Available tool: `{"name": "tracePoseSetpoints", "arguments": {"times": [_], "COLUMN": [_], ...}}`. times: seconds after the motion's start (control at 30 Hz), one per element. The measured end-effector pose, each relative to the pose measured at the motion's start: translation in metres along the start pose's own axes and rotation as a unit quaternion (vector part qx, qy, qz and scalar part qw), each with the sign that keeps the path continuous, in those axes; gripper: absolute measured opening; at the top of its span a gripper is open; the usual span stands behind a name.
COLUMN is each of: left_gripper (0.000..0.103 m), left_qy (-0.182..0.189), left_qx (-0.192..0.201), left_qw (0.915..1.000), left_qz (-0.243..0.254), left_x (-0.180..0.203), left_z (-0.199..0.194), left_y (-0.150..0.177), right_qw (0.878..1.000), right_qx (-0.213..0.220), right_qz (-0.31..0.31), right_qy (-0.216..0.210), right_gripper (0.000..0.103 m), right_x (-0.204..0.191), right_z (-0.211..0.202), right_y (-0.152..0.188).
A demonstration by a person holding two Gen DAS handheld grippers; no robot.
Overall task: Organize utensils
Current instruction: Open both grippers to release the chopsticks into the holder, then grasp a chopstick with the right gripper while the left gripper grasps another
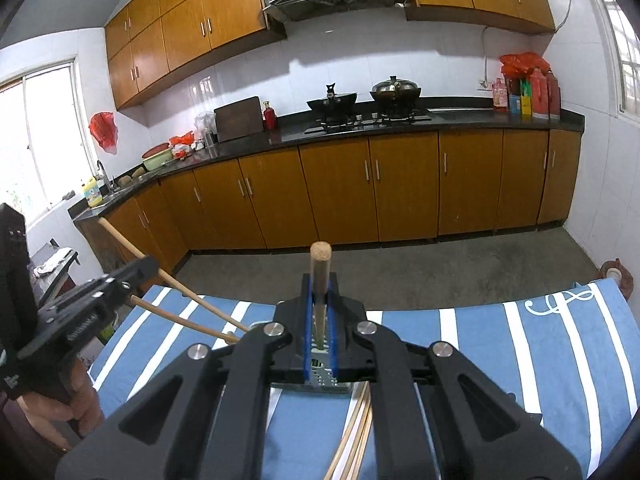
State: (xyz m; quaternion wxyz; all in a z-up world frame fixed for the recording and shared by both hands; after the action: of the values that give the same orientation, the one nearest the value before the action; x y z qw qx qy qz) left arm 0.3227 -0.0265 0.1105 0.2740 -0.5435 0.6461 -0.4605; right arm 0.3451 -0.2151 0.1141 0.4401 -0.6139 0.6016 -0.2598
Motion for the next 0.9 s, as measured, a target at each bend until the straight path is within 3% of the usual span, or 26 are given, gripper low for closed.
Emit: {"name": "tracePoseSetpoints", "arguments": {"times": [0.07, 0.13, 0.17, 0.2, 0.37, 0.53, 0.6, 0.73, 0.9], "left_gripper": [0.009, 0.021, 0.034, 0.037, 0.037, 0.037, 0.037, 0.037, 0.037], "left_qy": [0.001, -0.001, -0.005, -0.007, -0.010, -0.012, -0.020, -0.050, -0.080], "left_qx": [0.001, 0.006, 0.012, 0.018, 0.037, 0.050, 0.043, 0.005, -0.069], "left_qw": [1.0000, 1.0000, 0.9999, 0.9998, 0.9992, 0.9984, 0.9986, 0.9985, 0.9942], "left_qz": [-0.006, -0.007, -0.006, -0.006, -0.011, -0.025, -0.026, -0.020, -0.022], "left_x": [-0.001, -0.002, -0.001, -0.002, -0.005, -0.019, -0.027, -0.045, -0.071], "left_z": [-0.001, -0.005, -0.009, -0.012, -0.031, -0.062, -0.068, -0.065, -0.044], "left_y": [0.000, -0.003, -0.006, -0.008, -0.015, -0.004, 0.010, 0.050, 0.121], "right_qw": [1.000, 1.000, 1.000, 1.000, 0.998, 0.997, 0.997, 0.995, 0.988], "right_qx": [0.005, 0.014, 0.020, 0.026, 0.059, 0.071, 0.054, -0.030, -0.123], "right_qz": [-0.002, -0.002, 0.000, 0.002, 0.009, 0.022, 0.028, 0.046, 0.056], "right_qy": [-0.002, -0.001, -0.001, -0.002, 0.004, 0.033, 0.055, 0.086, 0.074], "right_gripper": [0.012, 0.016, 0.018, 0.019, 0.021, 0.025, 0.025, 0.025, 0.022], "right_x": [0.001, 0.001, 0.001, 0.001, 0.009, 0.031, 0.044, 0.068, 0.065], "right_z": [-0.003, -0.010, -0.015, -0.020, -0.052, -0.081, -0.079, -0.045, -0.003], "right_y": [0.000, -0.001, -0.003, -0.003, -0.003, 0.024, 0.047, 0.116, 0.190]}}
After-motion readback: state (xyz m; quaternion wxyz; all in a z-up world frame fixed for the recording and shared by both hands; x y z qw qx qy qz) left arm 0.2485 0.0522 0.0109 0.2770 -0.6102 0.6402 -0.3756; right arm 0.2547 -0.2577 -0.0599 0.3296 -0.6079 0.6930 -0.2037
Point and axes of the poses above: each gripper's, at about its wrist camera, not at the fingertips, and z roughly the way its jaws point, x to its right, y to its underside, the point moved 6 cm from there along z, roughly the way its jaws point, and after that the axes turned 1 degree about z, right-handed, at the moved point
